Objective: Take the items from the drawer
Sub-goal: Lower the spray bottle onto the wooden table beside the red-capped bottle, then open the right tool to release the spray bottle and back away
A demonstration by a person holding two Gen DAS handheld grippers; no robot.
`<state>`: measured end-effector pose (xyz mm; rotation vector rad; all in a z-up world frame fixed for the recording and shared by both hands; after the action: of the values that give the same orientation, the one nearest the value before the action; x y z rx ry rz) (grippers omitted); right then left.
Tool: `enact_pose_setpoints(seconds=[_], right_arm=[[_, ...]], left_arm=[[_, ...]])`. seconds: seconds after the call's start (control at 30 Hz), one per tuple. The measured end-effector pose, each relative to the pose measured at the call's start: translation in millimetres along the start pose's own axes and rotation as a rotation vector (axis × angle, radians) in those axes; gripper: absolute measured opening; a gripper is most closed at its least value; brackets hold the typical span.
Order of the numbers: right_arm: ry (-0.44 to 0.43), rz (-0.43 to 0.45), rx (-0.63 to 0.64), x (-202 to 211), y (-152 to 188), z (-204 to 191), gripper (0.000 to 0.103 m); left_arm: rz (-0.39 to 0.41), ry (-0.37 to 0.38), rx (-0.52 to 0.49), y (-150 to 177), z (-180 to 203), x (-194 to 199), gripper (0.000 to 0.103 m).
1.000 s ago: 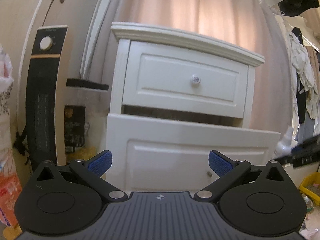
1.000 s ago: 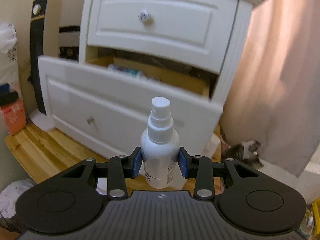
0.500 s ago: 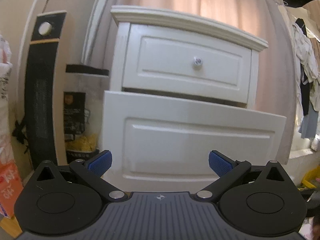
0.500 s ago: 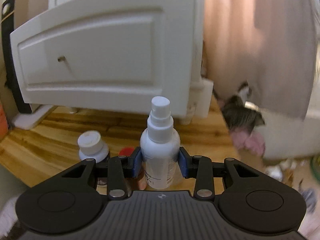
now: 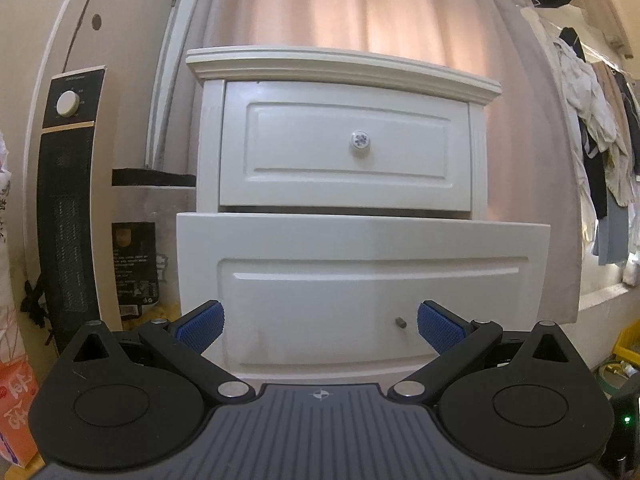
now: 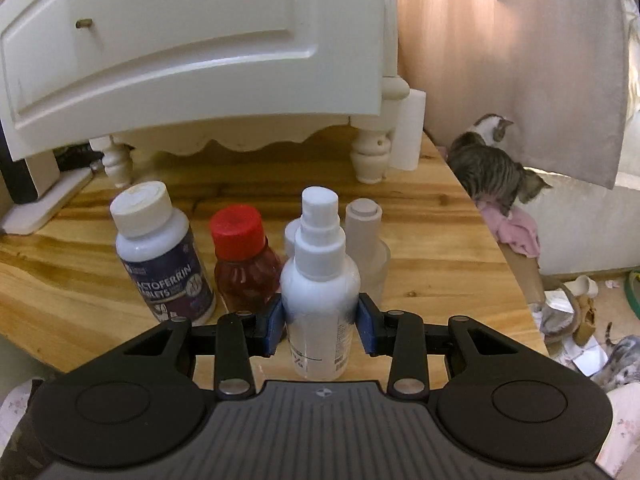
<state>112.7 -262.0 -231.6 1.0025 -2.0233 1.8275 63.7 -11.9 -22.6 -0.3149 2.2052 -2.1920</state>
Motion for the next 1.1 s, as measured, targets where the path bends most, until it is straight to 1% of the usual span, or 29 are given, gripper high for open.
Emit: enact_pose_setpoints(seconds=[0.2, 0.43, 0.67, 0.73, 0.8, 0.83, 0.93, 1.1], right_arm=[[0.019, -0.016, 0.044, -7, -2, -1, 0.038], [0.014, 0.008, 0.032, -7, 1, -1, 0.038], [-0.003, -0.002, 0.035, -7, -2, -2, 0.041], [0.007, -0.004, 0.046, -7, -4, -3, 0.048], [0.014, 0.002, 0.055, -7, -6, -3, 0.07], [0.014, 0.004, 0.056, -7, -6, -2, 0.072], [0.012, 0.008, 0.05, -6, -6, -1, 0.076], [-0.02, 0.014, 0.009, -2, -5, 3, 0.076]], left_arm=[[-0.008, -0.021, 0.009, 1, -4, -4, 0.103], [-0.022, -0.027, -0.014, 7, -1, -7, 0.103], [-0.033, -0.027, -0.032, 11, 3, -11, 0.103], [-0.039, -0.023, -0.028, 12, 3, -12, 0.103], [-0.039, -0.02, -0.027, 11, 3, -12, 0.103], [-0.037, -0.02, -0.028, 11, 3, -12, 0.103], [-0.035, -0.019, -0.032, 11, 3, -12, 0.103], [-0.042, -0.02, -0.046, 15, 4, -14, 0.103]])
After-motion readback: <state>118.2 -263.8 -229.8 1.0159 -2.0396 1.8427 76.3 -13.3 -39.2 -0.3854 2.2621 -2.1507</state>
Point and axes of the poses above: each gripper's, at about its wrist camera, not at the fingertips, and x roughly against the way its jaws point, z to its right, y to its underside, the point moved 8 cm from there along -x, roughly the way its jaws point, and after that the axes turned 13 degrees about -y, right-handed, at the moved point
